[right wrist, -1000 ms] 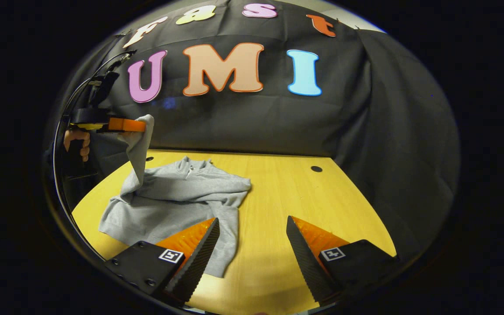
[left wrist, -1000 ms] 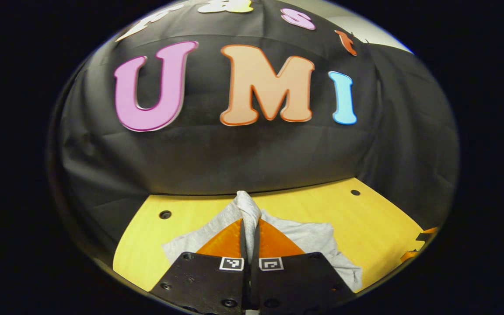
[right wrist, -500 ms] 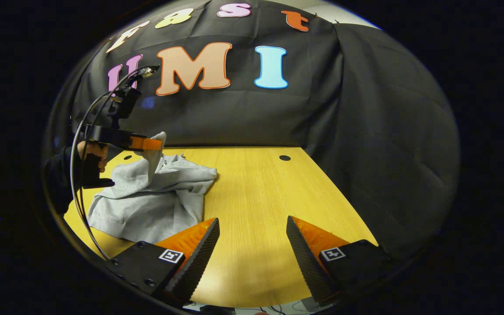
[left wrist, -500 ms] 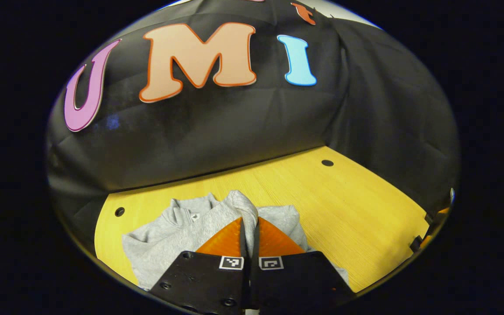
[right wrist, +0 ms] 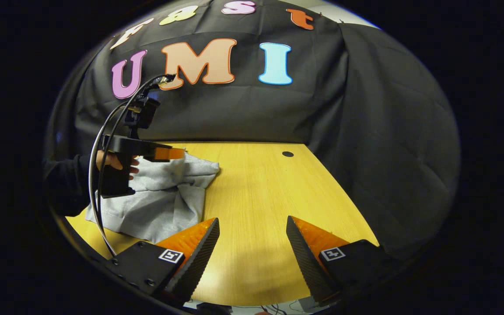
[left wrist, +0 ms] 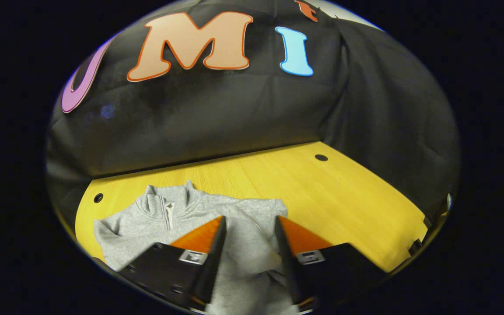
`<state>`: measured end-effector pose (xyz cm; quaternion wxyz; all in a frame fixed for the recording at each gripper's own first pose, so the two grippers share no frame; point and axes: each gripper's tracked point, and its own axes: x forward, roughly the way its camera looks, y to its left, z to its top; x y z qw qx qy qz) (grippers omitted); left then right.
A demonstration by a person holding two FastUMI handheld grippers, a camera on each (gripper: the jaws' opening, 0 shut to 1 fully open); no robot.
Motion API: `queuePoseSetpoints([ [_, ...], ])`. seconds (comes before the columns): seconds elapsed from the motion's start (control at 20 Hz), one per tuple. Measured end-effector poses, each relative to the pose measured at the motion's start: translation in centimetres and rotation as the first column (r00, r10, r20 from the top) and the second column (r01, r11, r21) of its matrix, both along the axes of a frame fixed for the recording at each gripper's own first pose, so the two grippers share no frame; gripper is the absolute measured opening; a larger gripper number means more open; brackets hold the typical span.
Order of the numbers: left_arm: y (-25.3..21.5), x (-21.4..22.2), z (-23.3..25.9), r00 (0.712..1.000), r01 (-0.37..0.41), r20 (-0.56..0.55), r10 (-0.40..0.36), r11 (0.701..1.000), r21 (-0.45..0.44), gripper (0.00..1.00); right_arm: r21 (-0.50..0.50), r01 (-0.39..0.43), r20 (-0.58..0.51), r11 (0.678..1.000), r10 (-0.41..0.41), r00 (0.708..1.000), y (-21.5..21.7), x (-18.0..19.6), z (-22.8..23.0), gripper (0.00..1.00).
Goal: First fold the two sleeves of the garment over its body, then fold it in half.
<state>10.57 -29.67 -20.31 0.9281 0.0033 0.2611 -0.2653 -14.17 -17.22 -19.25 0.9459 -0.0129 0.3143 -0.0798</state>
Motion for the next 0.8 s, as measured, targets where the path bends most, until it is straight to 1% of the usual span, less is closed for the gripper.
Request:
queuePoseSetpoints([
  [0.1, 2.0, 0.3, 1.5, 0.998, -0.04, 0.047, 0.039, 0.999, 0.005, 0.95, 0.011, -0.03, 0.007, 0.999, 0.03, 1.0, 1.4, 1.0, -0.1, 0.98],
  [0.15, 3.1, 0.3, 2.2, 0.995, -0.067, 0.071, 0.066, 0.998, 0.009, 0.94, 0.019, -0.045, 0.012, 0.999, 0.044, 0.999, 2.2, 1.7, -0.1, 0.98],
  [0.2, 4.5, 0.2, 2.9, 0.992, -0.093, 0.086, 0.092, 0.996, 0.008, 0.95, 0.03, -0.059, 0.017, 0.998, 0.058, 0.998, 3.0, 2.3, -0.1, 0.98],
  [0.3, 7.3, -0.4, 3.7, 0.986, -0.135, 0.103, 0.133, 0.991, 0.005, 0.96, 0.054, -0.09, 0.023, 0.994, 0.089, 0.996, 4.9, 3.6, -0.3, 0.98],
  [0.55, 16.1, -2.5, 4.8, 0.962, -0.243, 0.131, 0.237, 0.969, 0.032, 0.96, 0.1, -0.168, 0.025, 0.981, 0.166, 0.986, 9.6, 6.4, -1.2, 0.98],
  [0.65, 19.9, -3.5, 5.0, 0.946, -0.297, 0.144, 0.29, 0.954, 0.035, 0.95, 0.102, -0.203, 0.028, 0.974, 0.201, 0.979, 11.3, 7.2, -1.3, 0.98],
  [0.8, 24.8, -5.8, 4.0, 0.924, -0.372, 0.117, 0.365, 0.927, 0.05, 0.95, 0.1, -0.246, 0.023, 0.964, 0.245, 0.969, 13.0, 7.9, -1.7, 0.98],
])
